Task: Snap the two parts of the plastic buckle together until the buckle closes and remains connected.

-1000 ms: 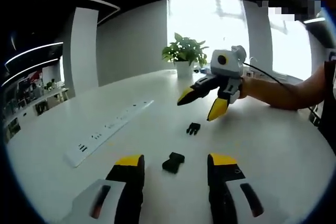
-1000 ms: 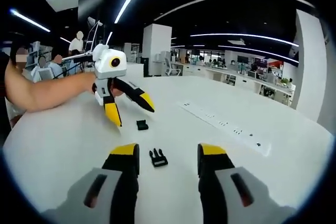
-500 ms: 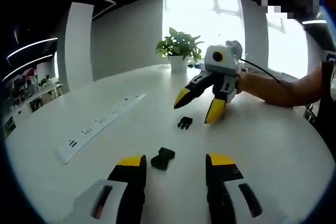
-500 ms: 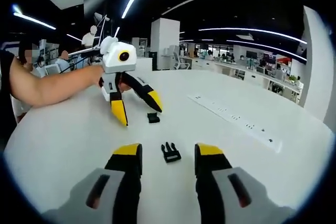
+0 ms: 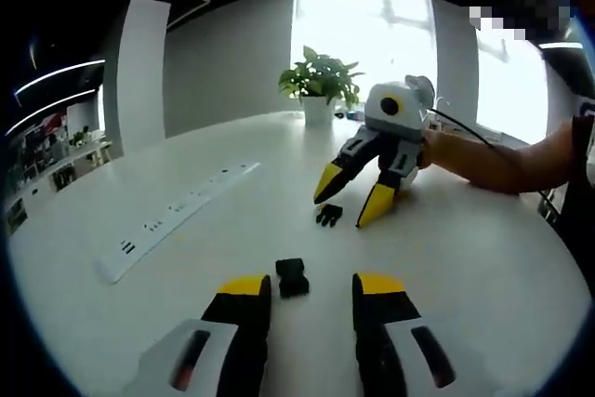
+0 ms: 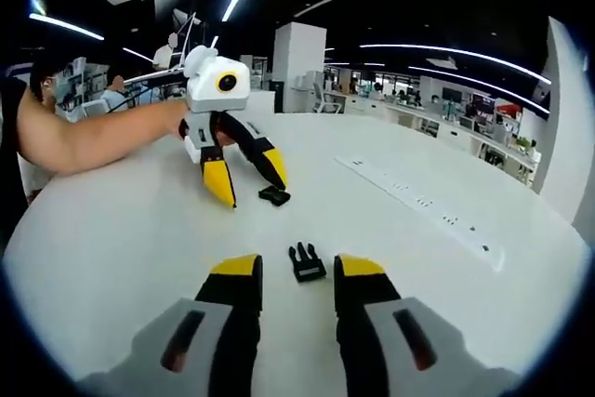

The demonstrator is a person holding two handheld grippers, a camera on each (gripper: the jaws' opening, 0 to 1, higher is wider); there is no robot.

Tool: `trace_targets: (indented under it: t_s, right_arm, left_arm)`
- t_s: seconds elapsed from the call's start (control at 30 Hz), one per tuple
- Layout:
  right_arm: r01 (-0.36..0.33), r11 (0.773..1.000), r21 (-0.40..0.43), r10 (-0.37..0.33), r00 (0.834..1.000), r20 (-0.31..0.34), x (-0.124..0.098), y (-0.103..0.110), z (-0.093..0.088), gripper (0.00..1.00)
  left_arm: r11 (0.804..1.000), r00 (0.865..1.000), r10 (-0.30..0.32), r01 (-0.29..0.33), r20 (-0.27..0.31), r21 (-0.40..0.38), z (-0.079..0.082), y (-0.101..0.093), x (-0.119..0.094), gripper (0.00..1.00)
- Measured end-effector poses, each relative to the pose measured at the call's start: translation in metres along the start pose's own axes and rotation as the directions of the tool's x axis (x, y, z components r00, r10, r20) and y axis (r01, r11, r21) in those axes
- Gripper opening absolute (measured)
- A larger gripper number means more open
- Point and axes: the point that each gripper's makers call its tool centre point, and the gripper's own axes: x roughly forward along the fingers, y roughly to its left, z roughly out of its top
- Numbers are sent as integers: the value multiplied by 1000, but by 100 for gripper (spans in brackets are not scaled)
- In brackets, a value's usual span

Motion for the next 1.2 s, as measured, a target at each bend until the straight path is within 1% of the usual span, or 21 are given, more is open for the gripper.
trace_targets:
  t_s: [0.1, 0.2, 0.43, 0.57, 0.8, 0.93, 1.2]
  right_arm:
    - [5, 1000, -1, -5, 1000, 1, 0, -2, 0, 24]
    - [8, 1000, 15, -8, 1000, 0, 1, -3, 0, 24]
    - [1, 1000, 28, -1, 1000, 2, 1, -3, -1, 24]
    - [-5, 999, 46, 5, 1000, 3, 1, -3, -1, 24]
    - [1, 999, 50, -1, 1000, 3, 2, -3, -1, 24]
    - [12, 999, 49, -12, 1000, 3, 1, -4, -1, 23]
    - [4, 1000, 29, -4, 1000, 7, 2, 0, 0, 21]
  left_arm:
    - [1000, 1000, 11, -11, -1, -2, 0, 1, 2, 33]
    - [1000, 1000, 24, -24, -5, -6, 0, 4, 1, 28]
    - [999, 999, 43, -43, -2, -11, 0, 7, 2, 27]
    - [999, 999, 48, -48, -1, -12, 1, 9, 2, 25]
    - [999, 999, 47, -47, 6, -13, 1, 9, 1, 24]
    - [999, 999, 50, -50, 7, -12, 1, 9, 1, 24]
    - [998, 998, 58, -58, 8, -11, 1, 11, 1, 22]
